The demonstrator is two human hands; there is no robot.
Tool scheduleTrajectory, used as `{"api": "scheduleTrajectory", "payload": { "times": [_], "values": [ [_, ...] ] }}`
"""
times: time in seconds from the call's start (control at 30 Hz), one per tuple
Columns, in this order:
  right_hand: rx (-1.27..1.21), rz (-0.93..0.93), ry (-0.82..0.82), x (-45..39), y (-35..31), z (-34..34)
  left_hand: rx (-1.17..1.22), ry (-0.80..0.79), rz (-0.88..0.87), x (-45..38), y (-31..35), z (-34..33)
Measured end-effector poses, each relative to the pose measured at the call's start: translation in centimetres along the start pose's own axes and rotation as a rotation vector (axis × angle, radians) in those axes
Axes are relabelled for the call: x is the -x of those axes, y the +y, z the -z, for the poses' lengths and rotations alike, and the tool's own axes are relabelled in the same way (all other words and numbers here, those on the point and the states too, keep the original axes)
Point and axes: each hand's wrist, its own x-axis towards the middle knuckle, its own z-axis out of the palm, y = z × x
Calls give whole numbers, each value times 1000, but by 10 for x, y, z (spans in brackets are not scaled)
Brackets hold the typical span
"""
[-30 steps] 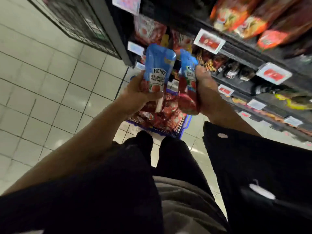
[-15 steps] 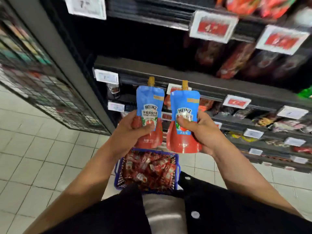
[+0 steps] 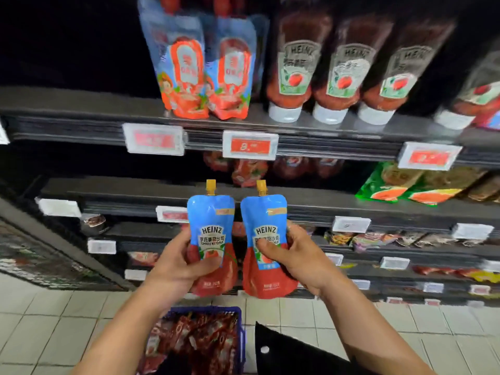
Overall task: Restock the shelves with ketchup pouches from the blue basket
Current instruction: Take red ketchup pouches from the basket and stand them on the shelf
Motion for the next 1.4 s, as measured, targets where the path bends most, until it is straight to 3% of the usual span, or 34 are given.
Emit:
{"api": "scheduleTrajectory", "payload": {
  "times": [0.27, 0.47, 0.63, 0.87, 1.03, 1.13, 1.4],
  "values": [
    [51, 72, 132, 21, 5, 127, -87, -121, 40, -41, -37, -124],
    [76, 76, 156, 34, 15, 175, -101, -65, 28, -63, -39, -168],
    [73, 72, 194, 29, 19, 189, -153, 11, -5, -86, -22, -174],
    [199, 200, 318, -16, -22, 202, -283, 124, -60, -146, 17, -178],
    [370, 119, 452, -57, -37, 211, -466, 251, 36, -183, 22, -172],
    [339, 90, 470, -79, -35, 214, -584, 324, 105, -192, 19, -166],
    [471, 299, 446, -80, -25, 211, -690, 173, -46, -191, 1, -158]
  ]
}}
